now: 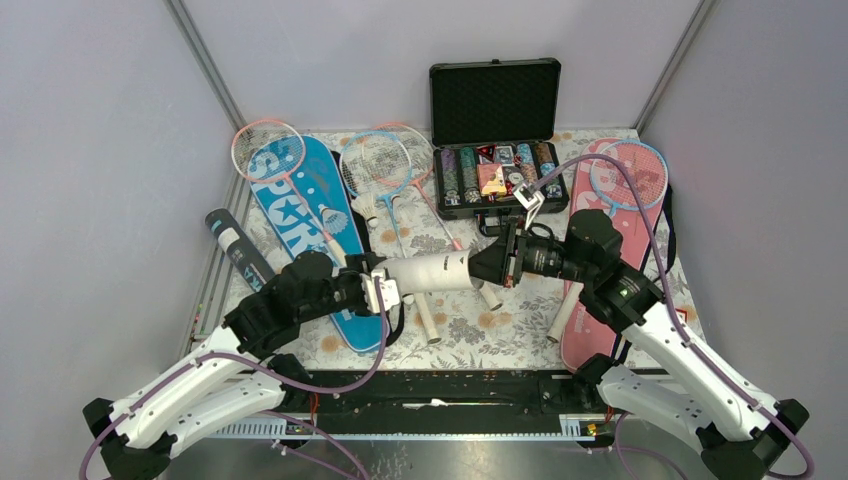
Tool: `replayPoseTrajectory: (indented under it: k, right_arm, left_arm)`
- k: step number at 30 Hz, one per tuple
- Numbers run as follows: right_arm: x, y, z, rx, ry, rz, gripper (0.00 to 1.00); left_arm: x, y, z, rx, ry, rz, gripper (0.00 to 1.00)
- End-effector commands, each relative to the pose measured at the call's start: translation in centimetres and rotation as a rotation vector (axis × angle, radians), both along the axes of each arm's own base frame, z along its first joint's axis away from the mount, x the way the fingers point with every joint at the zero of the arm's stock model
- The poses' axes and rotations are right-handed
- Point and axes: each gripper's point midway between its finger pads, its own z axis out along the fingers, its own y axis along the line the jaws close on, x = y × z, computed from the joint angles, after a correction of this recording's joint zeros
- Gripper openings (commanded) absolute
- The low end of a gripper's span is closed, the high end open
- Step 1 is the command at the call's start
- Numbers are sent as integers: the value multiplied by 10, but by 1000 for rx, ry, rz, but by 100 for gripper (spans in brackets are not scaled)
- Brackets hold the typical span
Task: Pack up the badminton gear
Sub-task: Place the shuttlecock at the shuttle tube.
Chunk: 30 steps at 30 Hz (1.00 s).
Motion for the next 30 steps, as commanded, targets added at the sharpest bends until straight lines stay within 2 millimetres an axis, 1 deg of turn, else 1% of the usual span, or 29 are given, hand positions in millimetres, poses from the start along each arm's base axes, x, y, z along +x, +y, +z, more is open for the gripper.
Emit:
replayPoseTrajectory:
  k: [1,5,6,7,8,9,12,13,14,15,16,17,18,20,23,24,26,30]
  right_arm:
    - [21,9,15,76,-46,-70,0]
    - [27,13,13,73,-30,-80,0]
    - [28,13,13,73,-28,-85,2]
    - [29,12,14,73,-28,-94,8]
    - [30,11,14,66,-29,-102,15]
    - [29,8,9,33,-9,-117,22]
    - [34,-10,11,-41,-5,-218,49]
    - [38,-18,17,-60,-10,-271,56]
    - [42,-25,17,-82,-10,-313,61]
    - [45,-29,18,-98,-13,-339,67]
    - [48,-30,18,-110,-14,-356,74]
    - [50,-30,19,-113,-17,-362,79]
    - [53,-30,18,-115,-17,-373,81]
    - [62,-29,17,-113,-10,-407,81]
    - [82,-26,14,-77,9,-486,80]
    - [91,-23,9,-69,17,-509,79]
    - [109,-14,-3,-78,30,-538,76]
    - [146,10,-41,-184,77,-555,70]
  left_arm:
    - [2,-12,48,-152,-86,-22,42]
    - [6,-9,43,-157,-81,13,42]
    - [9,-8,41,-153,-81,33,42]
    - [12,-5,38,-142,-80,54,42]
    - [15,-3,35,-133,-78,75,41]
    - [19,1,33,-125,-79,107,41]
    - [26,12,28,-115,-66,190,40]
    - [30,17,27,-113,-68,228,40]
    - [33,22,26,-113,-69,262,39]
    - [35,27,25,-113,-72,295,38]
    - [37,31,23,-112,-75,323,38]
    - [40,36,21,-108,-80,350,38]
    - [42,41,19,-109,-85,380,38]
    - [48,51,18,-116,-97,450,38]
    - [60,75,18,-115,-148,588,38]
    - [63,83,18,-104,-173,627,38]
    - [69,102,21,-89,-230,721,38]
    - [73,136,38,-105,-311,887,39]
